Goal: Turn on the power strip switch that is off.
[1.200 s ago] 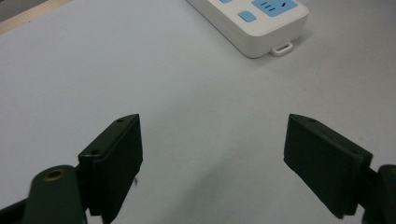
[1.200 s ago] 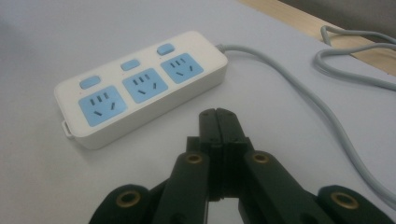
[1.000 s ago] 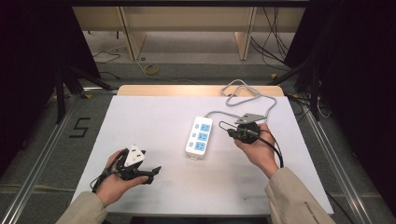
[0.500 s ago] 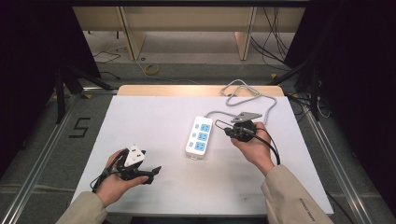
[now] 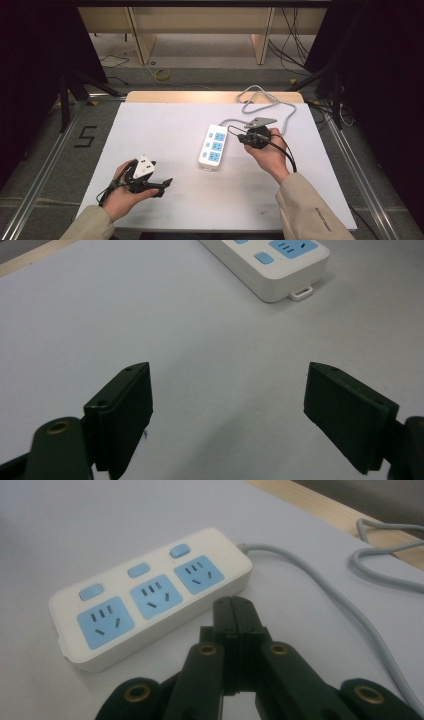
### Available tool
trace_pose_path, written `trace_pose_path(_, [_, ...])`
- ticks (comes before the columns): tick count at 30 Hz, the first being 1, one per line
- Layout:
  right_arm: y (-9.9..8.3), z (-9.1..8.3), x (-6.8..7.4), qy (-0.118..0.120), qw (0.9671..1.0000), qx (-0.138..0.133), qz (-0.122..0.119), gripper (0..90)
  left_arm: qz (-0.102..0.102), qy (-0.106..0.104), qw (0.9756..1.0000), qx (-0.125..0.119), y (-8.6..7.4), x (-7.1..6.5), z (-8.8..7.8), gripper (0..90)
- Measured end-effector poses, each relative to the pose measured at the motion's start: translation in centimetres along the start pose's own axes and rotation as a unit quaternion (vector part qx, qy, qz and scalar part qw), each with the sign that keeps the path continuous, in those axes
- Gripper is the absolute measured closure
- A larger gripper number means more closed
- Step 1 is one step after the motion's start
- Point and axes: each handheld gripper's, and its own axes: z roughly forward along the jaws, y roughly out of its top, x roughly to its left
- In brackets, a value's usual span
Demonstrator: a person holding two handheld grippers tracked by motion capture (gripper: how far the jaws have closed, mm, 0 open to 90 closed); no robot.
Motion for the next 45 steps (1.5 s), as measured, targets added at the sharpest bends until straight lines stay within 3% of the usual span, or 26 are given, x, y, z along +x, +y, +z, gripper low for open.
trace_pose_path(23, [1.7,2.2,-0.3,-0.003,0.9999,0.013,0.000,90.0,0.002,0.000,1.0000,0.000,0.0,0.0,0.0,19.3])
trace_pose_path(45, [3.0,4.7,0.6,0.009,0.9996,0.024,-0.008,90.0,0.002,-0.001,1.0000,0.000,0.0,0.0,0.0,19.4])
